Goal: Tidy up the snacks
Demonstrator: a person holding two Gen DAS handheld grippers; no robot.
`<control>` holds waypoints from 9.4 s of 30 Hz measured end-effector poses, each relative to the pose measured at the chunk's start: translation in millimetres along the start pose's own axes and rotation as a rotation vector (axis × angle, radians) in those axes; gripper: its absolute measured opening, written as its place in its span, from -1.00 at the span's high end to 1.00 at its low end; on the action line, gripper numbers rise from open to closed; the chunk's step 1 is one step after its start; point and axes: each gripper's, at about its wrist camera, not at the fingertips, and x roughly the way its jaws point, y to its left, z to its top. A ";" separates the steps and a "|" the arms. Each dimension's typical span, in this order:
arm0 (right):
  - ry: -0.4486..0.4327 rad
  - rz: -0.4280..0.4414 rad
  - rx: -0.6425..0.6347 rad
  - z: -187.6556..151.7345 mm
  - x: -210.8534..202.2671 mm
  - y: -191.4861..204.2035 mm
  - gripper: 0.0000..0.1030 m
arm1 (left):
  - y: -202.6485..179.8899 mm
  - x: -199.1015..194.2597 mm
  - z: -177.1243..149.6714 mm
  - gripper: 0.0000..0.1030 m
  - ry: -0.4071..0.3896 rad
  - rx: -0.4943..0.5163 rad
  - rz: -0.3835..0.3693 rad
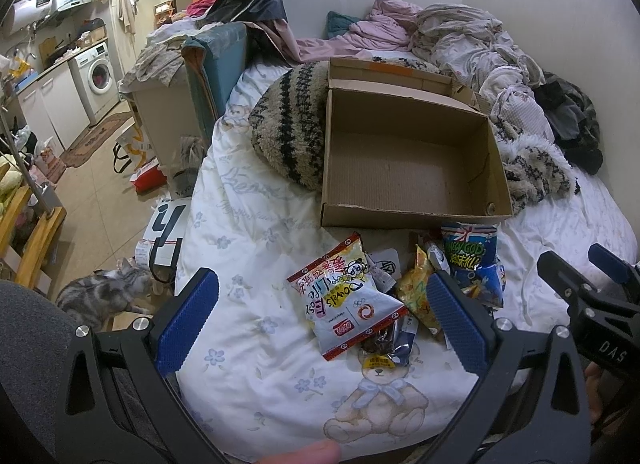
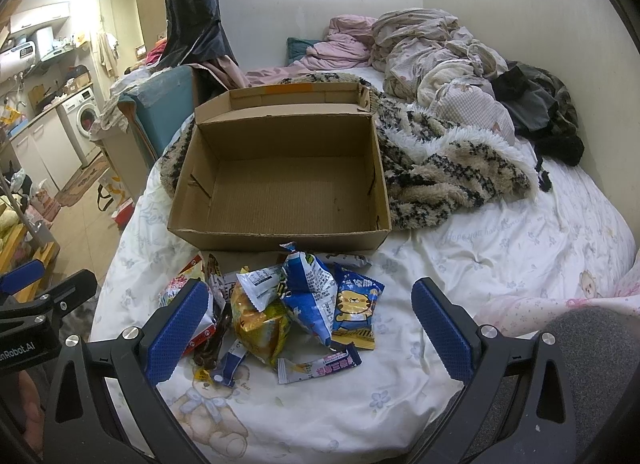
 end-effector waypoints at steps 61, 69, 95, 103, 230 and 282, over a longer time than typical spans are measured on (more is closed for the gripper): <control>0.231 0.116 0.208 30.5 81.1 -55.5 -1.00 | -4.6 182.3 -38.4 -0.03 0.613 -0.312 -0.063; 0.249 0.183 0.280 28.3 83.3 -68.3 -0.91 | -15.5 114.5 -17.7 0.10 0.522 -0.270 -0.067; 0.486 0.204 0.119 15.9 156.2 -13.4 -0.05 | -31.6 96.0 9.1 0.10 0.469 -0.086 -0.149; 0.423 0.227 0.122 23.5 120.9 -21.0 0.14 | -33.8 83.7 15.2 0.10 0.405 -0.069 -0.151; 0.234 0.318 0.302 93.3 136.0 -81.6 -0.63 | -73.3 108.8 94.4 -0.92 0.163 0.054 -0.050; 0.343 0.343 0.367 33.4 89.3 -79.3 -0.63 | -82.7 48.6 -39.7 0.16 0.559 0.003 -0.061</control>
